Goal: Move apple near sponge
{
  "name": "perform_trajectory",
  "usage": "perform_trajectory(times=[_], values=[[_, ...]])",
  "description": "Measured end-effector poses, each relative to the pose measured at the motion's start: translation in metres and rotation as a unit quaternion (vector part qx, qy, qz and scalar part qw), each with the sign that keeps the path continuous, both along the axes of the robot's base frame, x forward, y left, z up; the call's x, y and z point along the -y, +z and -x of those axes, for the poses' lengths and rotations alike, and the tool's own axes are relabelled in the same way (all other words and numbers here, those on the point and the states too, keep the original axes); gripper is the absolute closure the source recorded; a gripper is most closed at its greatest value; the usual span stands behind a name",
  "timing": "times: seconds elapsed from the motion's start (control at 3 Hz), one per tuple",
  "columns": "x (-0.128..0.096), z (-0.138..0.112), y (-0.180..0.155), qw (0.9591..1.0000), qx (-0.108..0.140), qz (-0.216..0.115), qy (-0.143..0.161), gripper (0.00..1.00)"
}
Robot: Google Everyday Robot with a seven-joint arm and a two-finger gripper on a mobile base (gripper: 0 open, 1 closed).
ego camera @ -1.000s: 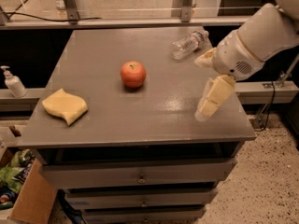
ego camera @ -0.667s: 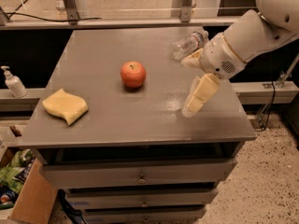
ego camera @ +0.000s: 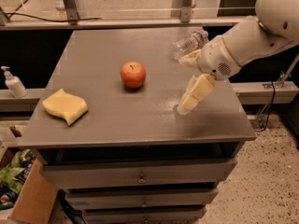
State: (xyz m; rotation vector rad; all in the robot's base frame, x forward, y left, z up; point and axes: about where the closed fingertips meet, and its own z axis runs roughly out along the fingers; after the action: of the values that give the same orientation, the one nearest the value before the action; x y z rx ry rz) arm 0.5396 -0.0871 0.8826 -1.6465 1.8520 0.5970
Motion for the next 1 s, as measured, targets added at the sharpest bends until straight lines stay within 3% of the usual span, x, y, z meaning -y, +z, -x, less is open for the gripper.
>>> perform_trajectory(times=[0.67, 1.0], values=[[-0.040, -0.051, -0.006, 0.9938, 0.039, -0.103, 0.009, 0.00], [-0.064, -0.071, -0.020, 0.9916, 0.045, -0.120, 0.014, 0.00]])
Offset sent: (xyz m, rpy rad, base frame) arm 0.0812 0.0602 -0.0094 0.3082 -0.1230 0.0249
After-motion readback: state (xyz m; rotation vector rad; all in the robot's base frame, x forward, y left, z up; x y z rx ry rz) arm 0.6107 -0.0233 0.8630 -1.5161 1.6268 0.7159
